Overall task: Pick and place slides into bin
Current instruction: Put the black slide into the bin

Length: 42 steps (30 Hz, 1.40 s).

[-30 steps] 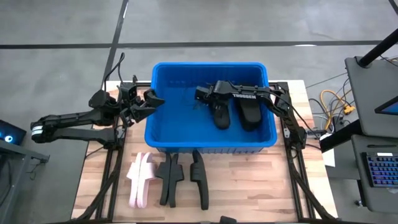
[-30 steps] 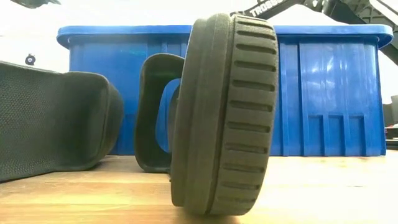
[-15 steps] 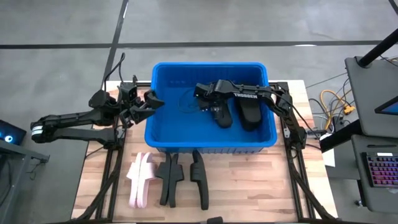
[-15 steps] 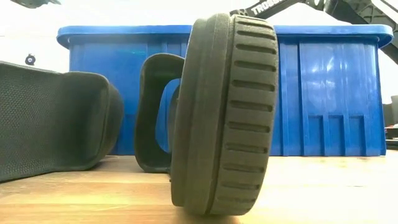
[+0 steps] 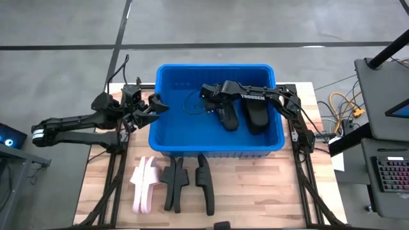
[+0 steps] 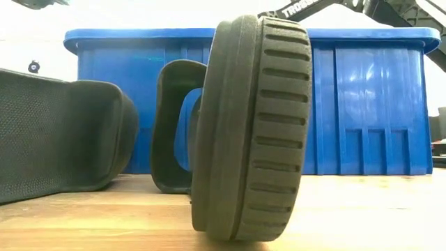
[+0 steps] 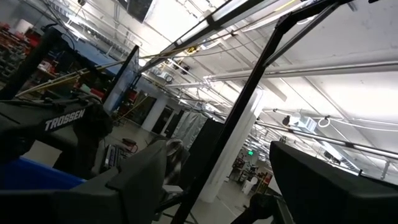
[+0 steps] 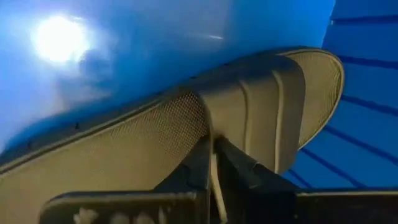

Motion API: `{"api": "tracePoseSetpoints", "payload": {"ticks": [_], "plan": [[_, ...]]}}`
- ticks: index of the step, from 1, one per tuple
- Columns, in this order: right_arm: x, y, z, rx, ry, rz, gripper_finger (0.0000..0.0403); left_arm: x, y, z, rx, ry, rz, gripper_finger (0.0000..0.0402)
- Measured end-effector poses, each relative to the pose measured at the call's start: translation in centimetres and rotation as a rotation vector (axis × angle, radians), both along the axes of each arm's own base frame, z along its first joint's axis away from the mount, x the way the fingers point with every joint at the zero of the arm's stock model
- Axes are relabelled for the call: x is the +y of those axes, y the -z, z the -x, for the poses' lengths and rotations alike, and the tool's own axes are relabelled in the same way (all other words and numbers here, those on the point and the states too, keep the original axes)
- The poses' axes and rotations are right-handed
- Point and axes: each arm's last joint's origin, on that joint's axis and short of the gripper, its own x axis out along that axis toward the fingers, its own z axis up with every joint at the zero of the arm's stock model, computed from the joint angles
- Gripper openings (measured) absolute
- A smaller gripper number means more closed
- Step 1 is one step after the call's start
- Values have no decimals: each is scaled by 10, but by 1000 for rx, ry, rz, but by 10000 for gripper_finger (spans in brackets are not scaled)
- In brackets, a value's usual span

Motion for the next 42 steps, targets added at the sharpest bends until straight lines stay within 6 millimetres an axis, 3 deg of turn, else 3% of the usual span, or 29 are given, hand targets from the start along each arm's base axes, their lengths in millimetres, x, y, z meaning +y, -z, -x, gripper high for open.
{"api": "tracePoseSetpoints", "payload": {"ticks": [8, 23, 30, 35, 42], "plan": [[-1, -2, 2, -18, 144, 67, 8, 0, 0, 0, 1, 0, 0, 270], [5, -26, 21, -18, 377, 125, 8, 0, 0, 0, 3, 0, 0, 270], [3, -27, 13, -106, 367, 119, 8, 0, 2, -2, 13, 1, 2, 270], [1, -30, 0, -270, 361, 3, 8, 1, 2, -3, 14, 1, 2, 270], [0, -33, -11, -389, 144, -195, 8, 1, 2, -2, 14, 0, 2, 270]]}}
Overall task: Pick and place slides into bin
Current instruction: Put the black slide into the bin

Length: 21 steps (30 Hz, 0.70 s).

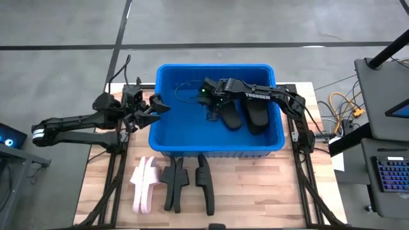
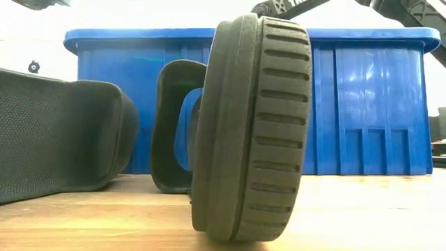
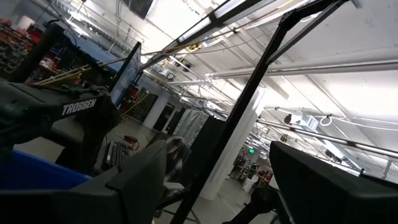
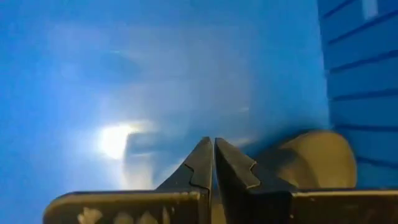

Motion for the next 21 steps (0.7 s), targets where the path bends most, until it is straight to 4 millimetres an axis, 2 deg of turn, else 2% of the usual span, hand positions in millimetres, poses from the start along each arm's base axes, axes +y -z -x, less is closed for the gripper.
{"api": "tracePoseSetpoints", "payload": {"ticks": [5, 11, 21], "plan": [[-14, 1, 3, -12, -46, 49, 8, 0, 0, 0, -2, 0, 0, 270], [-28, 27, 7, 101, -60, 24, 8, 0, 0, -1, 1, 0, 1, 270], [-32, 45, 0, 115, -124, 48, 8, 0, 0, -1, 1, 0, 1, 270]]}}
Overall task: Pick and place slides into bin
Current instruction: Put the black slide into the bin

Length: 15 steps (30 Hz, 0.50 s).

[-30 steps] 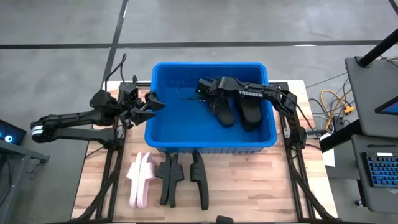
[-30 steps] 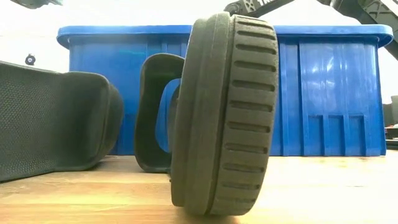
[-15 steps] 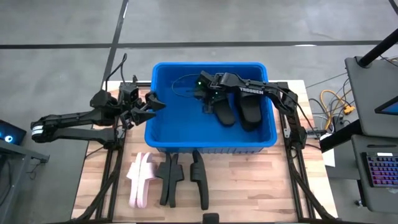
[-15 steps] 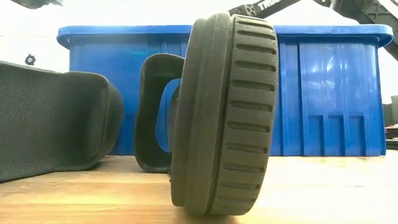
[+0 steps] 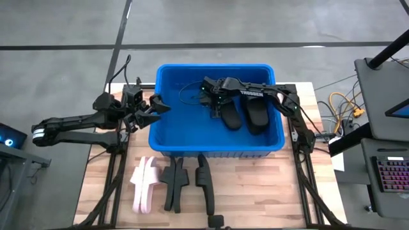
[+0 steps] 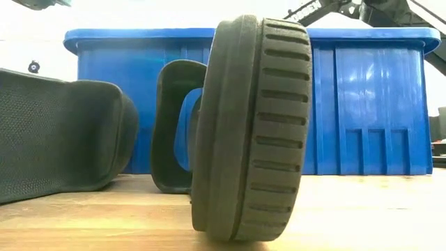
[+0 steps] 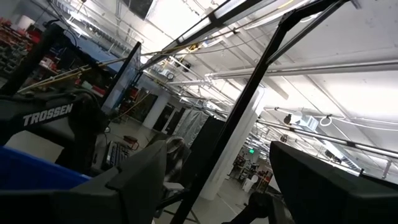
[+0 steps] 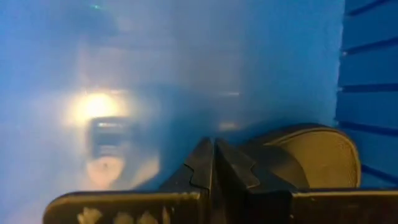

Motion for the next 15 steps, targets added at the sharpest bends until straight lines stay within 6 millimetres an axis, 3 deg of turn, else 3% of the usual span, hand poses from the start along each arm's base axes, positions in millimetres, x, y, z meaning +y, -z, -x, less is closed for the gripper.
{"api": "tracePoseSetpoints", "payload": {"ticks": [5, 9, 15], "plan": [[-2, 16, -2, 50, -12, 18, 9, 0, 0, -1, 3, 0, 1, 270], [-5, 26, -3, 127, 72, 127, 9, 0, 1, -1, 5, 0, 1, 270], [-6, 25, 0, 154, 196, 118, 9, 1, 1, -2, 9, 0, 2, 270]]}}
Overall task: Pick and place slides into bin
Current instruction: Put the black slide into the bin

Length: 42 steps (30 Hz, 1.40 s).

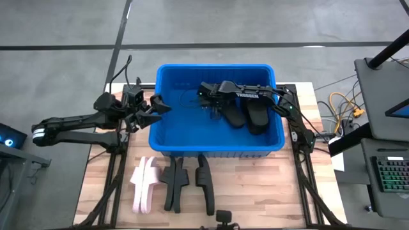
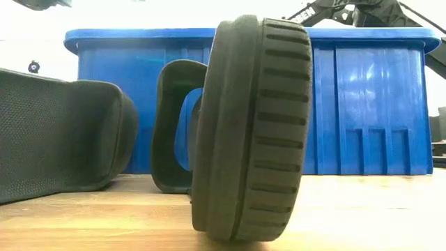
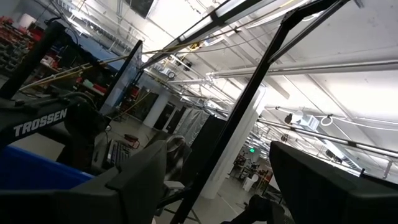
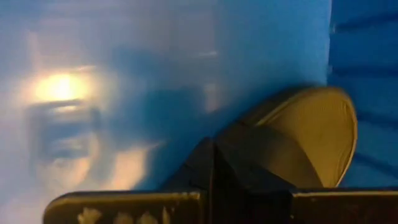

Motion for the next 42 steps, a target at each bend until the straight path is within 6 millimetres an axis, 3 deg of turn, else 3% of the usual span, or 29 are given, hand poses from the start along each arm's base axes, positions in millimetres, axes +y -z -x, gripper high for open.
{"api": "tracePoseSetpoints", "payload": {"ticks": [10, 20, 25, 34, 42], "plan": [[2, -3, 9, 65, 120, -46, 8, 1, 1, -2, 9, 0, 3, 270], [2, -4, -6, -31, -99, -31, 9, 1, 1, -2, 10, 0, 4, 270], [-10, -5, -7, -68, -140, 1, 8, 1, 1, -2, 10, 0, 4, 270], [-40, 19, 14, 50, 36, -34, 8, 1, 2, -3, 13, 1, 6, 270], [-40, 8, 17, 104, 173, 75, 8, 1, 2, -3, 13, -1, 4, 270]]}}
